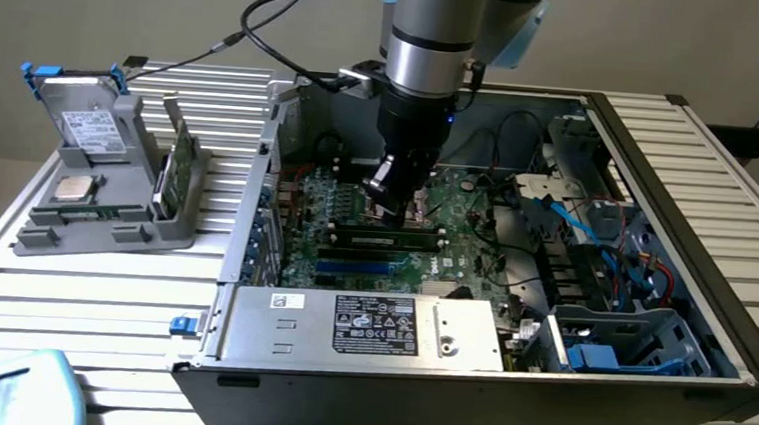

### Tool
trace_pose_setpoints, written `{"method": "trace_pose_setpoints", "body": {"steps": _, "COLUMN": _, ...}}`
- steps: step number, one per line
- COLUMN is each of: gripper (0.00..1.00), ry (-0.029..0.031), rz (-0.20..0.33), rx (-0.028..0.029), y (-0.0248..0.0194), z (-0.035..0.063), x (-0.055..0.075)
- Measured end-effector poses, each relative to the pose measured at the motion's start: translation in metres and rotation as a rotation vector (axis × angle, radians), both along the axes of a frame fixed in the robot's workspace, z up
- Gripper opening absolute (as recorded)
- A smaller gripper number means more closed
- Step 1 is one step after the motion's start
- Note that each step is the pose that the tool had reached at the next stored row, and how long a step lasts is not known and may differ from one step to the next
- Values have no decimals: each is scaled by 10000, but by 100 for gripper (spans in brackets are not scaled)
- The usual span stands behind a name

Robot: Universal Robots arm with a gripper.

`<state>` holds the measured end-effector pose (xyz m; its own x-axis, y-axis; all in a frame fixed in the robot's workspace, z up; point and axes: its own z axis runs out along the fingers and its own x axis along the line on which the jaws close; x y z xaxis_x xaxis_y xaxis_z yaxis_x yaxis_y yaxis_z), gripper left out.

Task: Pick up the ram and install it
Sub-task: 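Press down the ram until it locks into place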

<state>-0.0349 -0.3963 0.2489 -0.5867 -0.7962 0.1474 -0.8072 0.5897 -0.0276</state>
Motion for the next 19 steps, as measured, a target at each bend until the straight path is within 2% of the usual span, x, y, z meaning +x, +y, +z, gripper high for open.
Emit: {"method": "trace_pose_setpoints", "body": {"steps": 19, "gripper": 11, "ry": -261, "rz": -2551, "rx": -2, "y": 0, "z": -1, "x": 0}}
